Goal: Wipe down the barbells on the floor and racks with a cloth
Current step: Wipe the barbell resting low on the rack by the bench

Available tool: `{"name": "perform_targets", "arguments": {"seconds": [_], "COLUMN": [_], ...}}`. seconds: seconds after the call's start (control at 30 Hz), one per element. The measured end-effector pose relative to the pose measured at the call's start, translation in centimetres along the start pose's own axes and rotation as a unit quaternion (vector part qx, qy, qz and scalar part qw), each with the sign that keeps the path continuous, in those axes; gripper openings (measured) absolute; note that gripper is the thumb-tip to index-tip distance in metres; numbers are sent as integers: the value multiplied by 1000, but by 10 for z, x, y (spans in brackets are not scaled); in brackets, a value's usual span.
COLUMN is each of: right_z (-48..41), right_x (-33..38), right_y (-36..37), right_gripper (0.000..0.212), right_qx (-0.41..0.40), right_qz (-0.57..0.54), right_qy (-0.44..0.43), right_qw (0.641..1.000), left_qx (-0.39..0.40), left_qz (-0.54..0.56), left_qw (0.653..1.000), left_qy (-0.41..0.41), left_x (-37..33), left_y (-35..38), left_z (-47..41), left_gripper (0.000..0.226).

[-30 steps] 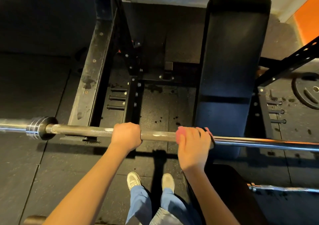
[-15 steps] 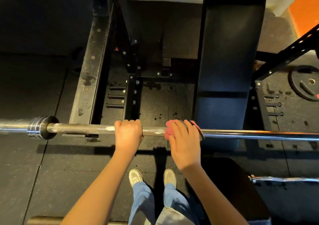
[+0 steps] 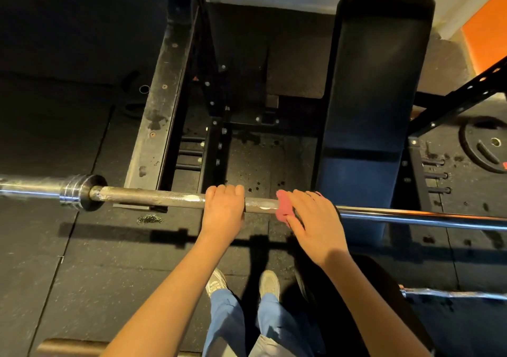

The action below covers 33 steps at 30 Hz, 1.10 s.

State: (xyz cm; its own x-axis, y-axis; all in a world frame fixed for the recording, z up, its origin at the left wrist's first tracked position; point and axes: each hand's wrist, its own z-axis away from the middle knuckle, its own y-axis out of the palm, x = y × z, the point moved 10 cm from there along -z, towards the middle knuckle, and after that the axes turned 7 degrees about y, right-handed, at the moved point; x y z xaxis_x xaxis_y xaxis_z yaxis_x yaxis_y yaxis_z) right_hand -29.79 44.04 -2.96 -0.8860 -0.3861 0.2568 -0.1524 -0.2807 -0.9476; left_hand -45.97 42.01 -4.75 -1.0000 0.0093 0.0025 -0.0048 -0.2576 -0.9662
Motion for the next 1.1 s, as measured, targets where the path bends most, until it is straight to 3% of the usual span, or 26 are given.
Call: {"name": "perform_targets", "arguments": {"seconds": [0.1, 0.17, 0.3, 0.37, 0.47, 0.57, 0.67, 0.77, 0.83, 0.93, 1.0, 1.1], "right_z": [3, -6, -13, -9, -2, -12, -21, -14, -11, -25, -36, -46], "right_x": [-26, 2, 55, 40, 14, 47, 68, 47, 43, 55, 57, 53], "right_y": [-9, -3, 5, 12, 9, 5, 6, 15, 18, 12, 7, -5], "right_gripper": [46, 45, 32, 41, 44, 42, 34, 47, 49, 33, 25, 35], "right_qx": [-20, -16, -41, -3, -11, -47, -24, 11, -1, -22, 18, 39], "right_qz": [55, 102, 28, 28, 46, 51, 44, 52, 63, 117, 131, 96], "right_qy": [61, 76, -3, -34, -10, 7, -33, -66, -42, 5, 32, 80], "right_qw": [996, 992, 999, 999, 999, 998, 998, 996, 997, 993, 991, 991], "left_qx": [8, 9, -8, -19, -32, -36, -49, -38, -40, -41, -39, -30], "left_qz": [22, 30, 64, 96, 143, 173, 195, 212, 208, 210, 204, 187], "left_qw": [1000, 999, 998, 995, 989, 984, 979, 976, 977, 977, 978, 981], "left_qy": [18, 21, 25, 27, 31, 31, 27, 16, 11, 9, 12, 34], "left_x": [-1, -1, 0, 2, 4, 5, 7, 10, 11, 11, 11, 6], "left_y": [-2, -2, -2, -2, -5, -7, -11, -11, -11, -11, -14, -20], "left_z": [1, 0, 0, 1, 3, 3, 3, 2, 2, 1, -1, -1], "left_gripper": [26, 26, 31, 33, 32, 29, 28, 33, 36, 39, 39, 38]}}
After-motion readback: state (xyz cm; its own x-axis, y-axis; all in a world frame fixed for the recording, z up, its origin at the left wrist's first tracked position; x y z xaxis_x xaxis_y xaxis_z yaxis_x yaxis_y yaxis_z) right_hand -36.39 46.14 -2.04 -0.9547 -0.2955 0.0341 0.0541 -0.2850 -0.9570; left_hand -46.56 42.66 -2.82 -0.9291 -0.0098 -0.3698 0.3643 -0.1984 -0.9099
